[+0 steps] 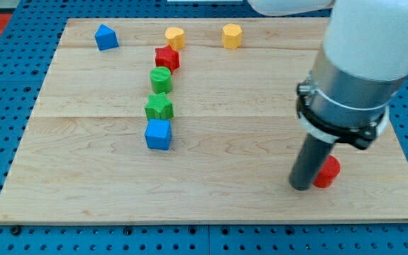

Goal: Push the cube above the red circle

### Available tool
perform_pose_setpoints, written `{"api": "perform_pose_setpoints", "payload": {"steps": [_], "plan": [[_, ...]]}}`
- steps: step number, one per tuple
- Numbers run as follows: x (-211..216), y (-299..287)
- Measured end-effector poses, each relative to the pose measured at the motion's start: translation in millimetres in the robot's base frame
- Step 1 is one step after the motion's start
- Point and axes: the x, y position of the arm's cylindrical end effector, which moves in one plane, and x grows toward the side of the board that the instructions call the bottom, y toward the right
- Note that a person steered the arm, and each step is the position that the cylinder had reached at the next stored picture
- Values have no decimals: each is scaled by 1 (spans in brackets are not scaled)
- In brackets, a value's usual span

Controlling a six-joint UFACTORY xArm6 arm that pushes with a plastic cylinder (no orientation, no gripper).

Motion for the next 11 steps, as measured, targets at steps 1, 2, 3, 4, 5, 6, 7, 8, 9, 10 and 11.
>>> {"api": "perform_pose_setpoints", "payload": {"steps": [1, 2, 3, 4, 5, 6, 7, 8, 9, 10, 11], "plan": [[-1, -113], [-19, -220], [-76, -227], [-84, -175], [-84, -92], [-101, -75], [-107, -44], [-99, -11], [-76, -9], [-59, -2], [-92, -29]]}}
